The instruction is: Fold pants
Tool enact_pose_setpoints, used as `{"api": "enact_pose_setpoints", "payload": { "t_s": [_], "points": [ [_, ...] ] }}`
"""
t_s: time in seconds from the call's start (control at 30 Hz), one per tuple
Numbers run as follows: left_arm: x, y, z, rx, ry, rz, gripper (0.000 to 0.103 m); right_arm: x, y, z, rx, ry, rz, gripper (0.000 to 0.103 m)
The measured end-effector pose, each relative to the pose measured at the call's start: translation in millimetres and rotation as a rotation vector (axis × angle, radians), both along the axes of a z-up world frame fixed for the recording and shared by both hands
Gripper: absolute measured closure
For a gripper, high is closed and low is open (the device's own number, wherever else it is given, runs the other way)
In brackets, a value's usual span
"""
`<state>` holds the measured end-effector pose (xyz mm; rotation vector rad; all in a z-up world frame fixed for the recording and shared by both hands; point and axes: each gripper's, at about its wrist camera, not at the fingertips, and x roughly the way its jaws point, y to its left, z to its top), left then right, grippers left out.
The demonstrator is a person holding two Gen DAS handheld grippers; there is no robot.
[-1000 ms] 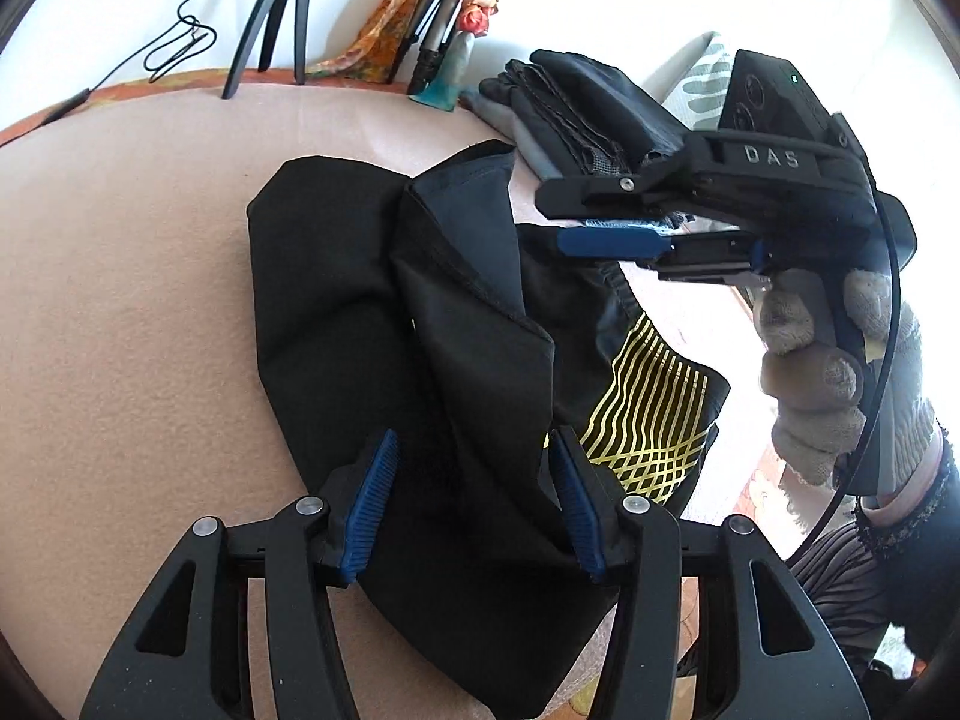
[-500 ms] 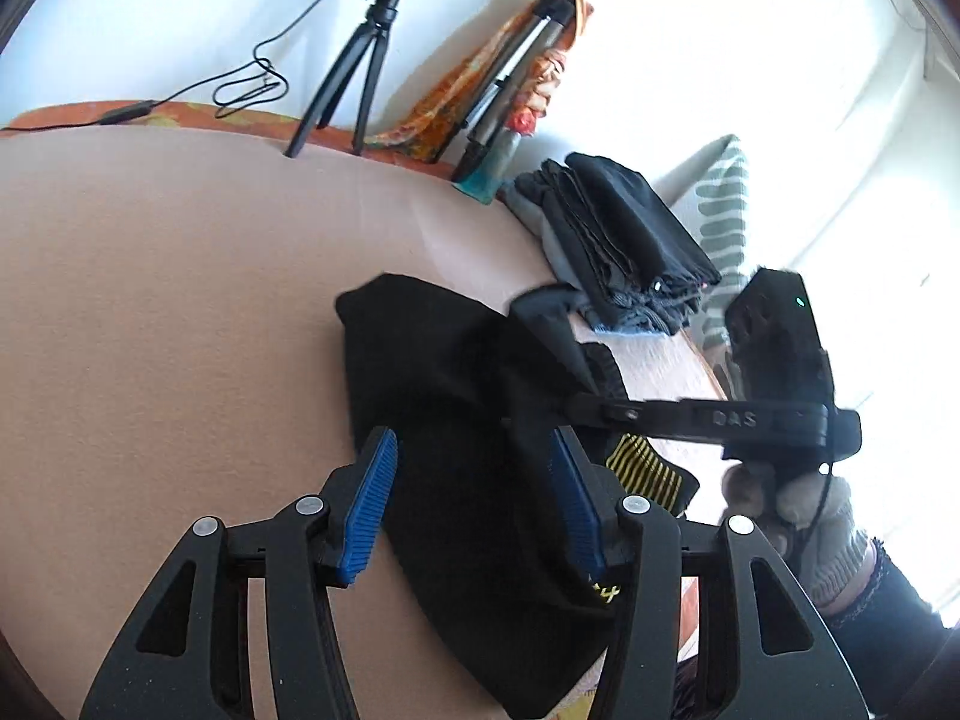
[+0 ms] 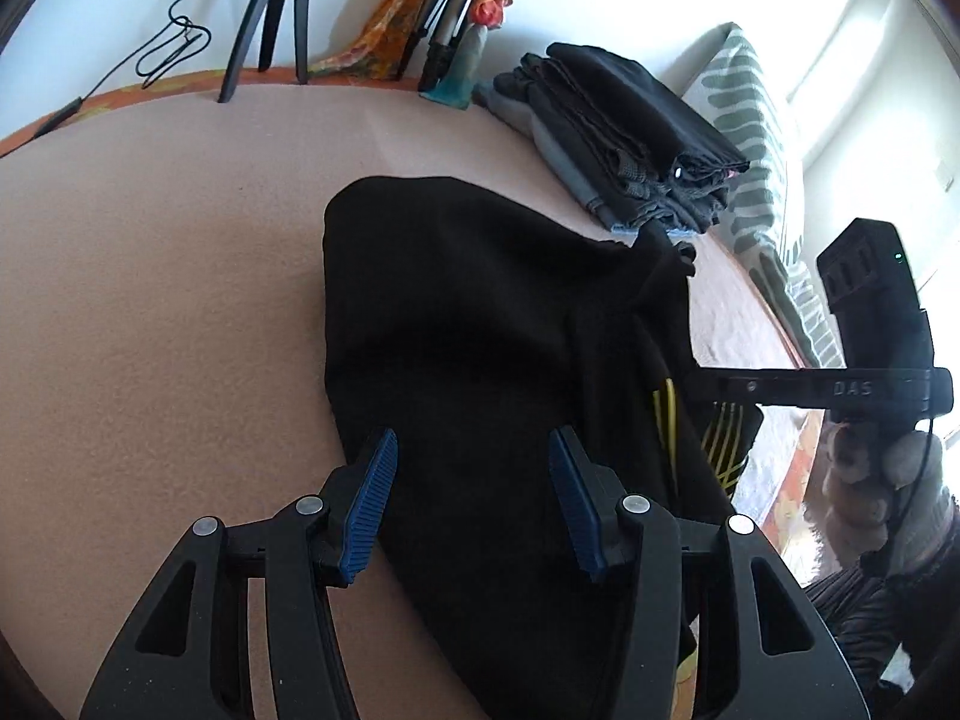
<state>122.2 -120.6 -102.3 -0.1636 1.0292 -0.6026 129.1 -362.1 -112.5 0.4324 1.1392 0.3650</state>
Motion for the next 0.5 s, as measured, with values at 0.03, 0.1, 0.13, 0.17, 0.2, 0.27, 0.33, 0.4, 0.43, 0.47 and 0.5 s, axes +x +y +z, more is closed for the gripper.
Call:
{"api": "enact_pose_setpoints", "payload": {
  "t_s": [0.03, 0.1, 0.13, 0.17, 0.2, 0.27, 0.33, 0.4, 0.43, 0.47, 0.5],
  "points": [
    [0, 1, 0, -0.008, -0.01, 0.005, 0.052, -1, -1, 4, -0.007, -0.013, 0.01, 0.096],
    [1, 3, 1, -0.009, -0.008, 0.01, 0.052, -7, -5, 14, -0.051, -0.049, 0.027, 0.098],
    [1, 4, 2, -0.005, -0.01, 0.013, 0.052, -11, -8, 16, -0.076, -0.055, 0.036, 0.099],
    [0, 5, 1, -0.007, -0.01, 0.016, 0.052, -14, -13, 16, -0.107, -0.055, 0.038, 0.099],
    [0, 6, 1, -0.01, -0.008, 0.017, 0.052, -19, -19, 15, -0.142, -0.051, 0.03, 0.099],
    [-1, 7, 1, -0.016, -0.005, 0.015, 0.052, -27, -32, 10, -0.153, -0.04, 0.001, 0.097],
    [-1, 5, 1, -0.015, -0.005, 0.011, 0.052, -30, -40, 10, -0.062, -0.063, -0.002, 0.074],
    [0, 3, 1, -0.011, -0.005, 0.01, 0.052, -31, -41, 12, 0.013, -0.082, 0.001, 0.049],
    [0, 2, 1, -0.008, -0.007, 0.008, 0.052, -29, -37, 13, 0.047, -0.1, 0.012, 0.049],
    [0, 1, 1, -0.005, -0.009, 0.006, 0.052, -26, -31, 13, 0.06, -0.109, 0.032, 0.049],
    [0, 0, 1, 0.001, -0.013, 0.003, 0.052, -21, -24, 13, 0.047, -0.117, 0.044, 0.049]
  ]
}}
